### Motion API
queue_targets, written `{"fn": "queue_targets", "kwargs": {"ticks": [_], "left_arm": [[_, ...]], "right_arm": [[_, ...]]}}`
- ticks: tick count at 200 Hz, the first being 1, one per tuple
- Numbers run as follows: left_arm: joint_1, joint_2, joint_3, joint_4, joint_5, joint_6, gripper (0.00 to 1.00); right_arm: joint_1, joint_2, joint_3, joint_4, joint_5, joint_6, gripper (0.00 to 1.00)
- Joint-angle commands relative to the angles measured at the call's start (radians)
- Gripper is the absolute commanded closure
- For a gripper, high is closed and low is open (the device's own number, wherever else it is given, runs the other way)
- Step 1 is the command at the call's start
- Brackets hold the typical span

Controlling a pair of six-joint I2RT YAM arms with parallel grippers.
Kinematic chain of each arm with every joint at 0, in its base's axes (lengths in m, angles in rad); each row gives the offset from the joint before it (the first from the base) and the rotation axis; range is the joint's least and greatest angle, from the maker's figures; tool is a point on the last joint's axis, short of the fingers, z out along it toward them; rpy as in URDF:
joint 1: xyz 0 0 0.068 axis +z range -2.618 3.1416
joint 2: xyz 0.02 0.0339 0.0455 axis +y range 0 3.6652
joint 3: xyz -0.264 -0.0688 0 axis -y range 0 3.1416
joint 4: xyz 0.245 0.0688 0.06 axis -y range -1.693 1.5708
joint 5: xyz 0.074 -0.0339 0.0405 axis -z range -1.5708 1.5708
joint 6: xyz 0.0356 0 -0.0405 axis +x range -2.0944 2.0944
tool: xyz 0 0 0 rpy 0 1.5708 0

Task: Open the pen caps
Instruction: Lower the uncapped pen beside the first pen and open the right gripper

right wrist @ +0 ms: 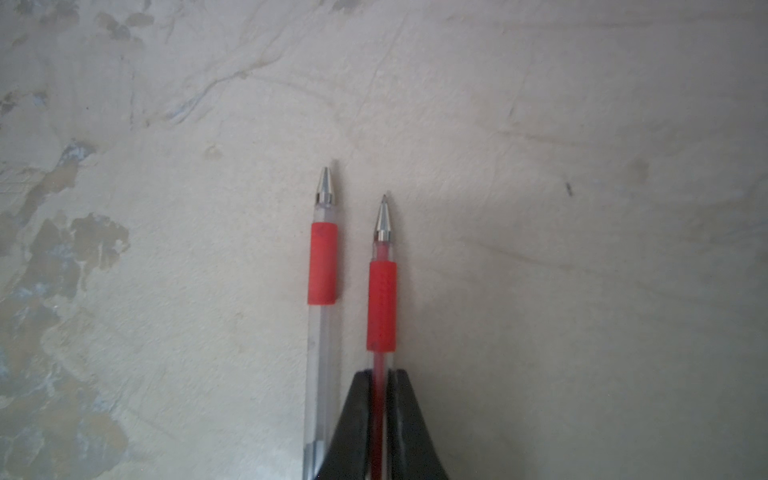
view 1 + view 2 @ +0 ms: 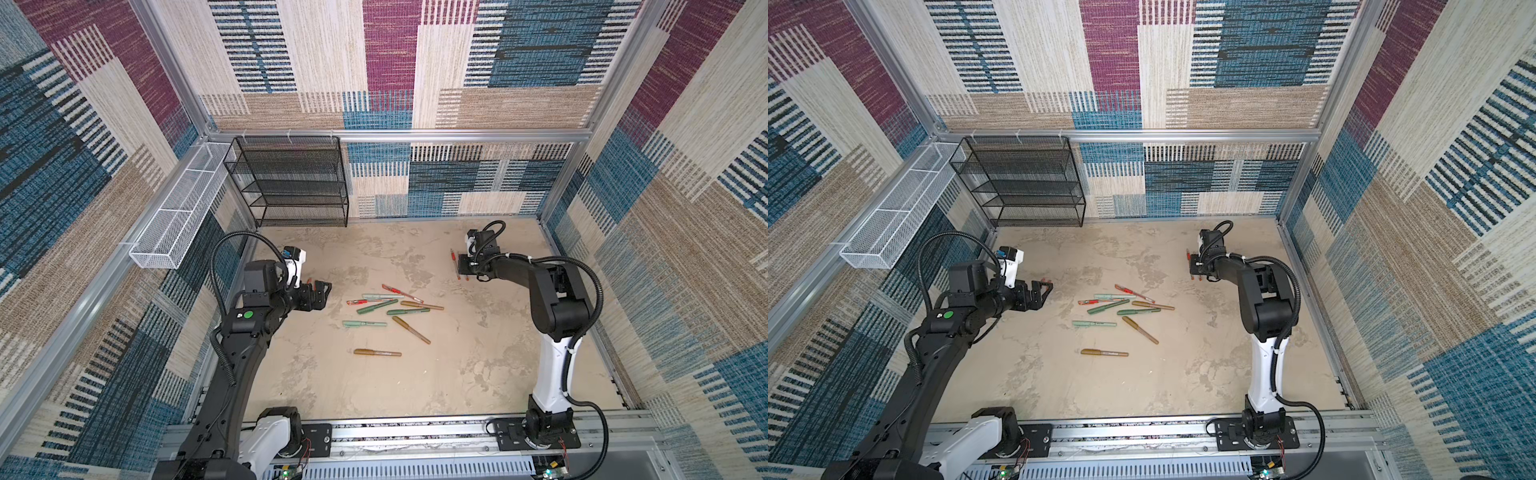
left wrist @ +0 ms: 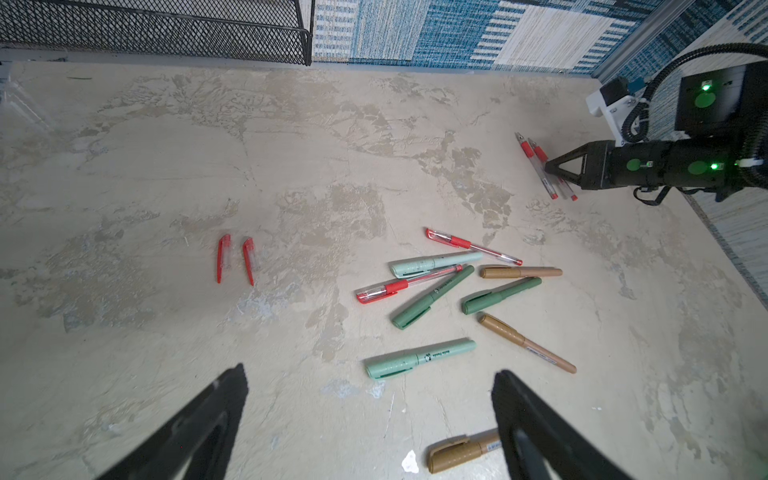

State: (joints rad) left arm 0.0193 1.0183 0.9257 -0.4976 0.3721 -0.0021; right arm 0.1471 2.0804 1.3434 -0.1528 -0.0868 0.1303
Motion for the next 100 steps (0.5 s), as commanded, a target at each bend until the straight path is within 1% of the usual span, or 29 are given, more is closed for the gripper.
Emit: {"fn": "queue_targets", "kwargs": {"ticks": [1, 31, 54, 82, 100], "left_arm": [[0.001, -0.006, -0.004, 0.021, 0.013, -0.015, 0.04], [0.001, -0.003, 0.008, 0.01, 0.007, -0.016, 0.04], [0.001, -0.006, 0.003, 0.014, 0.015, -0.019, 0.05], [0.001, 0.002, 0.018, 0.006, 0.006, -0.024, 0.04], [0.001, -0.003, 0.002, 0.018, 0.019, -0.022, 0.04]], "right_arm": [[0.001, -0.003, 0.009, 0.016, 0.008, -0.006, 0.86], [0.001, -0.018, 0.026, -0.004, 0.005, -0.002, 0.79], [0.002, -0.036, 0.035, -0.02, 0.019, -0.008, 0.77], [0.001, -0.073, 0.041, -0.038, 0.002, -0.008, 0.72], [0.001, -0.114, 0.042, -0.054, 0.001, -0.001, 0.71]]}}
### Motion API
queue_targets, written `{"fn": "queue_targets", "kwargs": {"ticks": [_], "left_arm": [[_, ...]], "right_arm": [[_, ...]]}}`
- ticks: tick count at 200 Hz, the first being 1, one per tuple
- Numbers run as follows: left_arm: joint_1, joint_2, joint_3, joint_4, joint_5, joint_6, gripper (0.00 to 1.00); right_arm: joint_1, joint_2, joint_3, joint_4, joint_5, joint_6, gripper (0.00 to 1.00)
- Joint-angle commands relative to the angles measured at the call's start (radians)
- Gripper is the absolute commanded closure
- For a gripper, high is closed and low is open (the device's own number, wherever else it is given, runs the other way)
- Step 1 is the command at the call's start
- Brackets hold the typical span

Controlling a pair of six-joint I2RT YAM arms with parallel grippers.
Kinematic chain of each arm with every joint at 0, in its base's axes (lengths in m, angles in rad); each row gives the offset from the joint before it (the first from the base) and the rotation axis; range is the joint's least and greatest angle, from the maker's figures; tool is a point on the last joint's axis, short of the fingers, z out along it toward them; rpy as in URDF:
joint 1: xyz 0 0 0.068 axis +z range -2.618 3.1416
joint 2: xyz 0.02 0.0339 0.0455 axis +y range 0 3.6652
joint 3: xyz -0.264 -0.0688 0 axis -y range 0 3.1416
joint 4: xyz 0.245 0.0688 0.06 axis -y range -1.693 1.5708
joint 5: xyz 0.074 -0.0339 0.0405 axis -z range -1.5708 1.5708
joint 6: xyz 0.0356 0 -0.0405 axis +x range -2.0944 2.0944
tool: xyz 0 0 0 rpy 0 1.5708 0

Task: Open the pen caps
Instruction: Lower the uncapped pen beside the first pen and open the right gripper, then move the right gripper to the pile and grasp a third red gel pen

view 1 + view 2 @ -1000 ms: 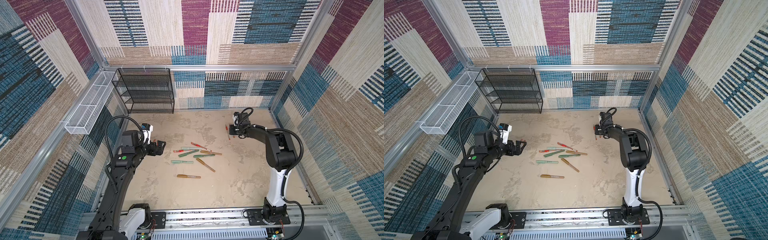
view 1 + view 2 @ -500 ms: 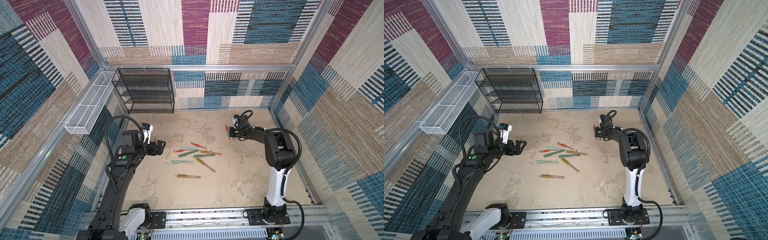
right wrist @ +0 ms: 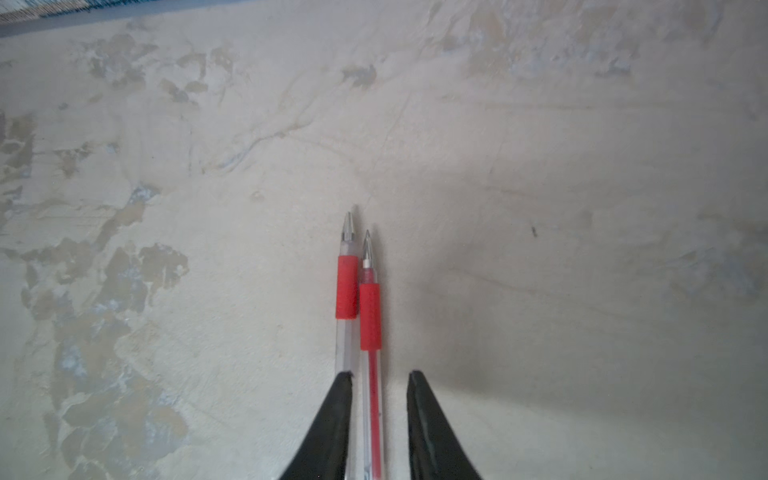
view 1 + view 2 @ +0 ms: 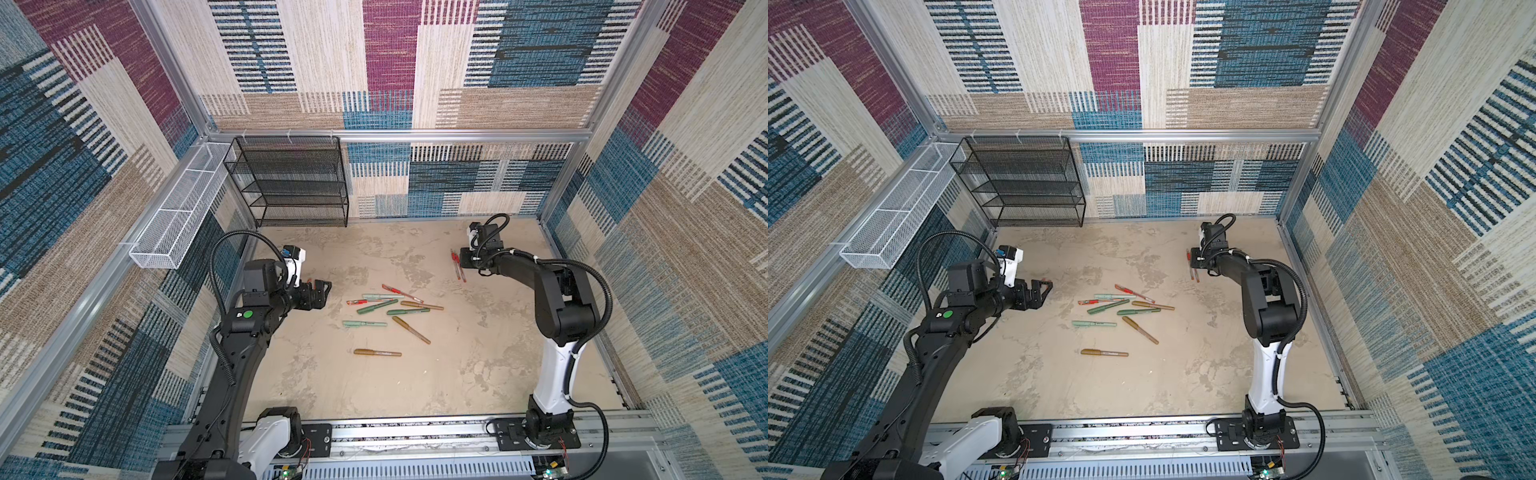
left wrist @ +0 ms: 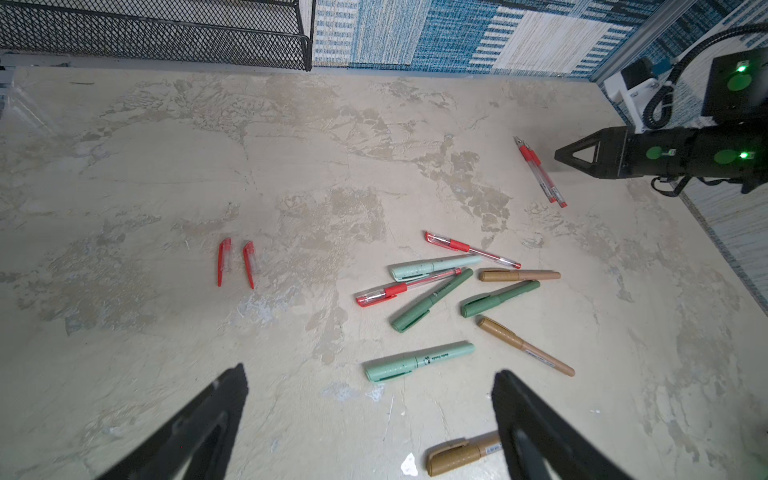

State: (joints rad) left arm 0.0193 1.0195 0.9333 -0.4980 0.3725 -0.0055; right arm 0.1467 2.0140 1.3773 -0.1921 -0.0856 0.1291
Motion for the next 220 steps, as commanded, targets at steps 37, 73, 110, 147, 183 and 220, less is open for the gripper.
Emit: {"fn": "queue_targets", "kwargs": {"ticks": [37, 73, 110, 147, 183, 220], "left_arm": [[0.001, -0.008, 0.002, 0.014, 0.009, -0.016, 0.04], [0.002, 0.002, 0.009, 0.002, 0.006, -0.014, 0.04], [0.002, 0.006, 0.004, 0.009, 0.021, -0.019, 0.04], [0.004, 0.009, 0.006, 0.015, 0.028, -0.028, 0.04], [0.013, 0.013, 0.009, 0.012, 0.02, -0.03, 0.04], [0.016, 0.019, 0.013, 0.004, 0.027, -0.031, 0.04]], "right_arm": [[0.026, -0.191, -0.063, -0.008, -0.063, 0.025, 0.68], [0.119, -0.252, -0.118, -0.052, -0.082, -0.001, 0.6], [0.216, -0.245, -0.152, -0.066, -0.095, -0.036, 0.54], [0.301, -0.194, -0.161, -0.066, -0.089, -0.07, 0.53], [0.362, -0.133, -0.142, -0.072, -0.088, -0.086, 0.54], [0.394, -0.066, -0.105, -0.09, -0.074, -0.108, 0.55]]}}
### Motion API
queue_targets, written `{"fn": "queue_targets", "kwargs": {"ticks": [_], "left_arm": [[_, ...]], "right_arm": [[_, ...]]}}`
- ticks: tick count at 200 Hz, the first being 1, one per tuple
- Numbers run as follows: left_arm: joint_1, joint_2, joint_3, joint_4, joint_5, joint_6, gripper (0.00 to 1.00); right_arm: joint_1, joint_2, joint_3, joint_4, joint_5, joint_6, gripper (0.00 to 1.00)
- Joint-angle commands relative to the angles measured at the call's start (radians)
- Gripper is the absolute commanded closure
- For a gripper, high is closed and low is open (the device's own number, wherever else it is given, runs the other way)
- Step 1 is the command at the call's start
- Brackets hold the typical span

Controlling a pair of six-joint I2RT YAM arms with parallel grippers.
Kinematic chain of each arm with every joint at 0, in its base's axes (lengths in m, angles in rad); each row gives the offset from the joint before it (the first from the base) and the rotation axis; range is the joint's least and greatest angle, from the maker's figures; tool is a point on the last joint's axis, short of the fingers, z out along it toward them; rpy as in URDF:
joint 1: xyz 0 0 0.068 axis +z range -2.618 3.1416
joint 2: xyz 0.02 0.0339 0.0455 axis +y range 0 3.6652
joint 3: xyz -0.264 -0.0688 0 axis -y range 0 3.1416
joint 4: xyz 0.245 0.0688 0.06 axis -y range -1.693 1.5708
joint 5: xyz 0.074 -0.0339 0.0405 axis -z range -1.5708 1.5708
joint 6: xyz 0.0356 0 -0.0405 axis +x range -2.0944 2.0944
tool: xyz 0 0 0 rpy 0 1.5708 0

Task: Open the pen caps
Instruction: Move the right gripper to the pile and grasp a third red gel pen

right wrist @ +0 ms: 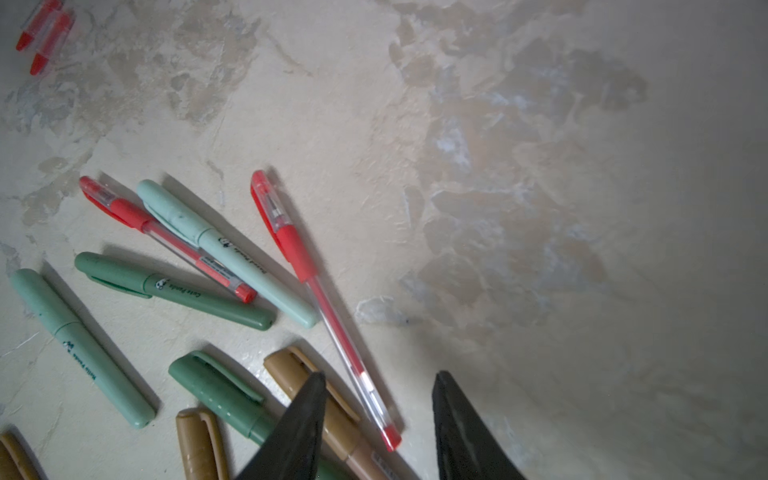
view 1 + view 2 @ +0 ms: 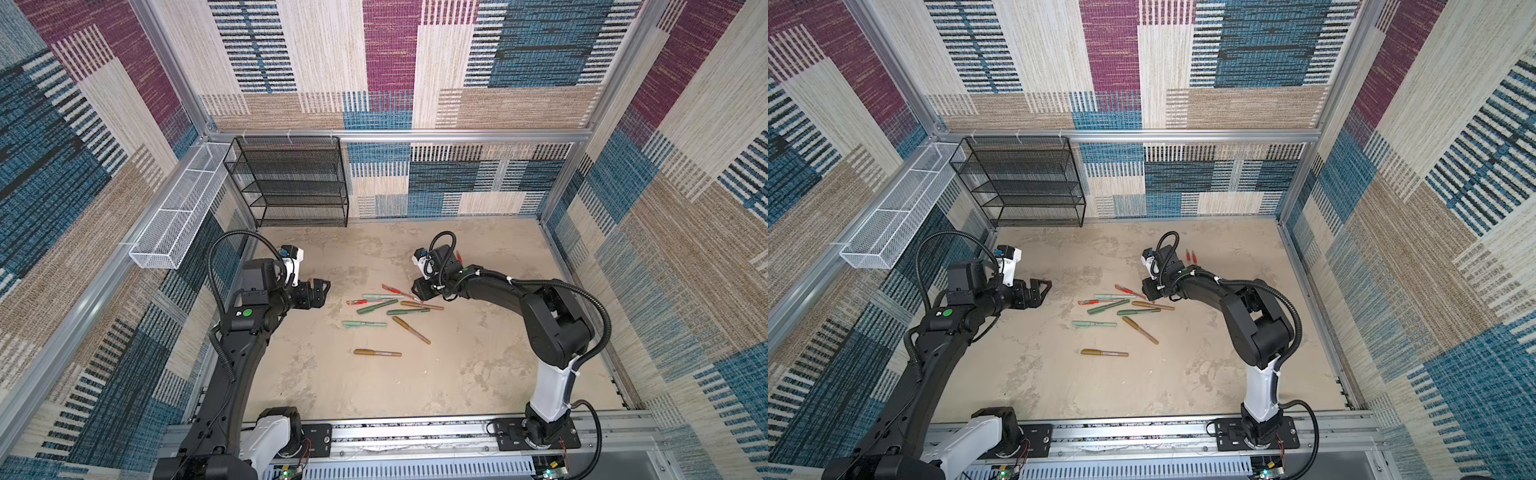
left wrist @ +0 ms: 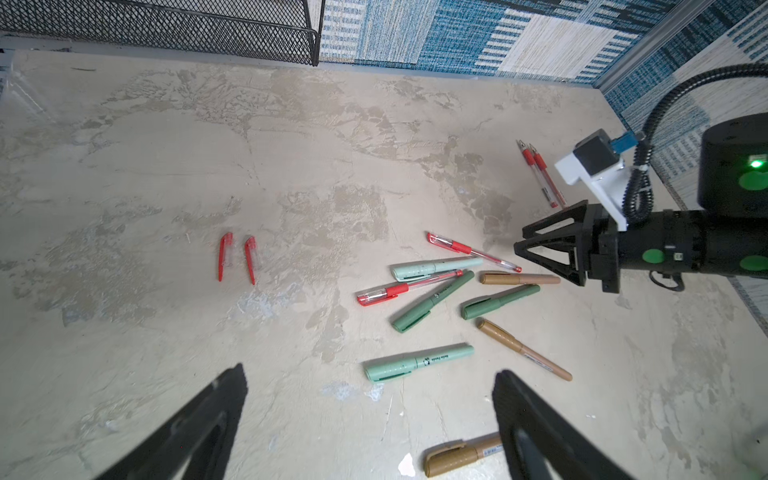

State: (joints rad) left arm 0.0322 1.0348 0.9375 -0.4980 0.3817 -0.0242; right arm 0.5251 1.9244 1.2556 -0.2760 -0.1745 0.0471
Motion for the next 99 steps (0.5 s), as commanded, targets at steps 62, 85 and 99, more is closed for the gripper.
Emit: {"fn": "queue_targets", "kwargs": {"ticks": [62, 85, 99], "left_arm": [[0.004, 0.004, -0.001, 0.019, 0.02, -0.014, 0.04], [0.004, 0.005, 0.002, 0.011, 0.027, -0.012, 0.04], [0.004, 0.011, 0.011, 0.005, 0.017, -0.011, 0.04]], "right_arm": [[0.021, 0.076, 0.029, 0.001, 0.035, -0.049, 0.58], [0.022, 0.102, 0.036, -0.009, 0.053, -0.048, 0.6], [0.021, 0.105, 0.031, -0.004, 0.063, -0.045, 0.62]]}}
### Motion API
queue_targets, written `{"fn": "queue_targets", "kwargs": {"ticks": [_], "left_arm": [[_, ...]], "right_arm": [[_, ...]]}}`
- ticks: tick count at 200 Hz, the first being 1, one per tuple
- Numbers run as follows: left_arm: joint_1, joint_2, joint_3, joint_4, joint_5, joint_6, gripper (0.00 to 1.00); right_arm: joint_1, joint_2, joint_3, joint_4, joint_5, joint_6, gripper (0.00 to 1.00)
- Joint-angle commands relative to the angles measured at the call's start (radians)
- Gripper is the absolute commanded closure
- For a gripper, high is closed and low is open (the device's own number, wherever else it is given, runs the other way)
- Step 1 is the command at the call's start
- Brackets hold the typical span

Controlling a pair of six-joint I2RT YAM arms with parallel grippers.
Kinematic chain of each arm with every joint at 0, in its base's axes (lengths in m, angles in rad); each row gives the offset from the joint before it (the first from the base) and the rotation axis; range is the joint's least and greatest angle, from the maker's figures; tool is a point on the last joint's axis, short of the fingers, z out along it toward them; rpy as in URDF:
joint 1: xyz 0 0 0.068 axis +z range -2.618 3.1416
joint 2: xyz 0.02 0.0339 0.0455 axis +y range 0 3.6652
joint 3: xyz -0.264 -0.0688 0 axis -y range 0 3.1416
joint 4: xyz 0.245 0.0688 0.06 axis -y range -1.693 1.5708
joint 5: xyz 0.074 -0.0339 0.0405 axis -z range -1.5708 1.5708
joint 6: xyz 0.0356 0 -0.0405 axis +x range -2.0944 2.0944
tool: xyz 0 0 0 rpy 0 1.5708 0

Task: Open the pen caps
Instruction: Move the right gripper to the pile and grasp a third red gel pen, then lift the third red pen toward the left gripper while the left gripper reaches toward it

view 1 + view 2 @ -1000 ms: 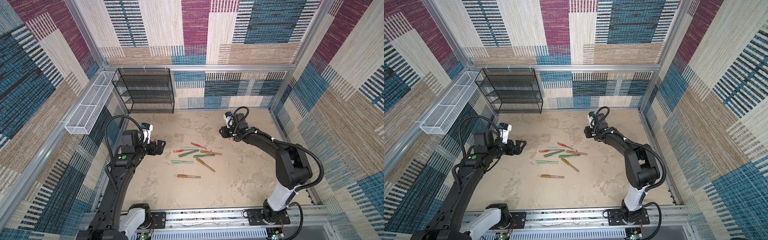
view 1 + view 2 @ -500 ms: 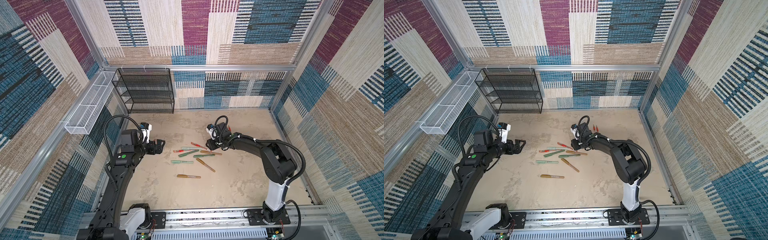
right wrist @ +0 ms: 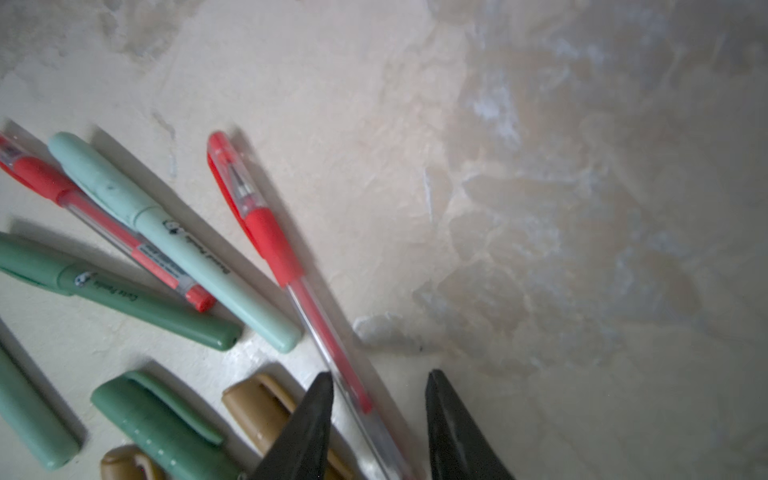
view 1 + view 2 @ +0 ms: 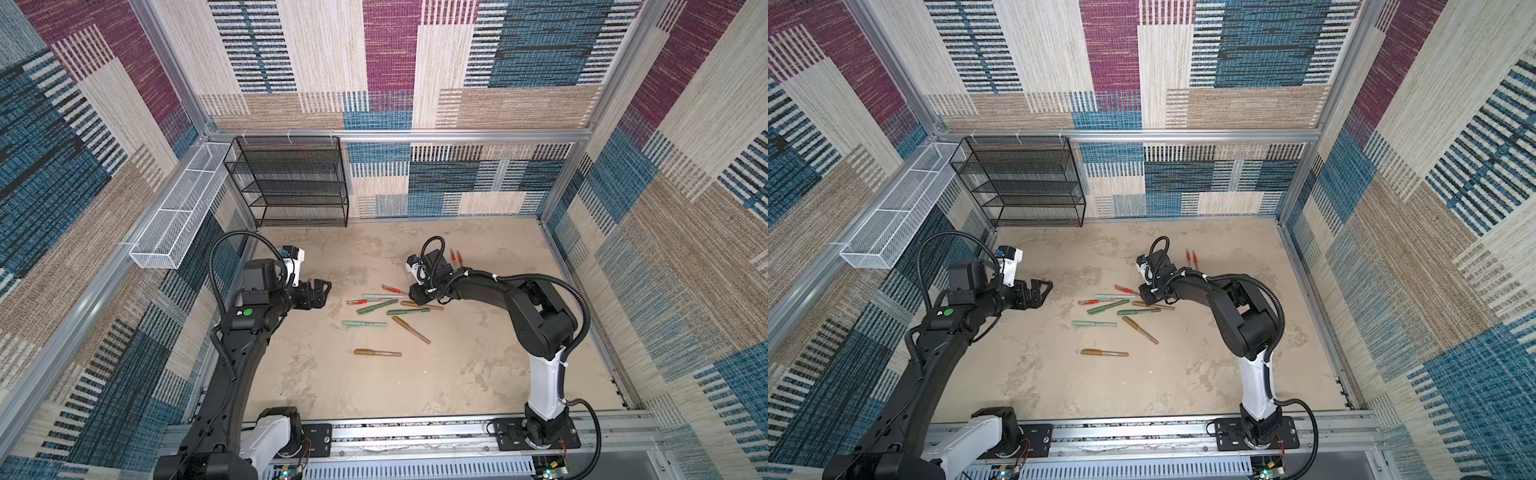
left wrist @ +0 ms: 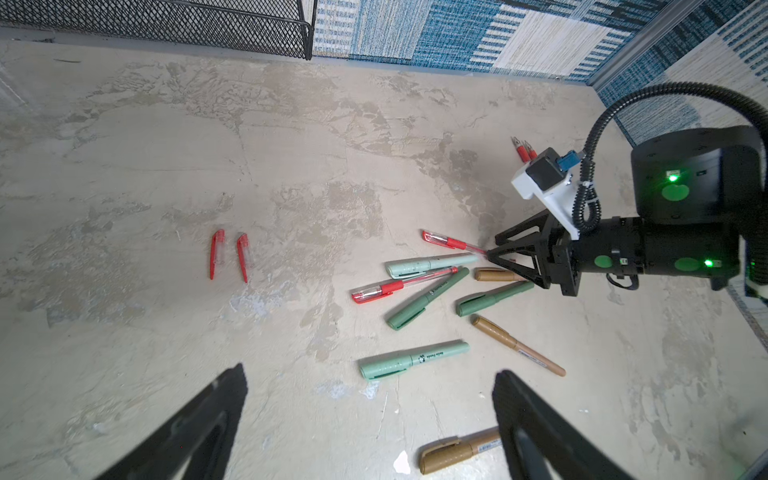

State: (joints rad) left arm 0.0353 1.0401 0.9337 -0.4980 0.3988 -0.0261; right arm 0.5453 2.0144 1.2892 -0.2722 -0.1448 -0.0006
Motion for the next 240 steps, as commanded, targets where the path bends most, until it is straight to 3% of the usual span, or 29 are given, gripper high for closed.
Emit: {"fn": "queue_targets", "kwargs": {"ticks": [1, 79, 138, 170, 240], "left_arm": [[0.001, 0.006, 0.015, 0.006, -0.001, -0.009, 0.04], [0.002, 0.008, 0.003, 0.019, 0.01, -0.011, 0.04], [-0.002, 0.014, 0.021, 0.006, 0.012, -0.018, 0.04], [-0.003, 0.009, 0.008, 0.024, 0.014, -0.017, 0.04], [-0.006, 0.014, 0.023, 0.012, 0.083, -0.041, 0.04]], "right_arm": [[0.002, 0.014, -0.003, -0.006, 0.034, 0.002, 0.62], [0.001, 0.073, 0.012, 0.012, 0.115, -0.016, 0.75], [0.001, 0.12, 0.038, 0.015, 0.111, 0.016, 0.85], [0.001, 0.074, 0.027, 0.059, 0.103, 0.029, 0.95], [0.006, -0.152, -0.087, 0.193, 0.017, 0.163, 0.98]]}}
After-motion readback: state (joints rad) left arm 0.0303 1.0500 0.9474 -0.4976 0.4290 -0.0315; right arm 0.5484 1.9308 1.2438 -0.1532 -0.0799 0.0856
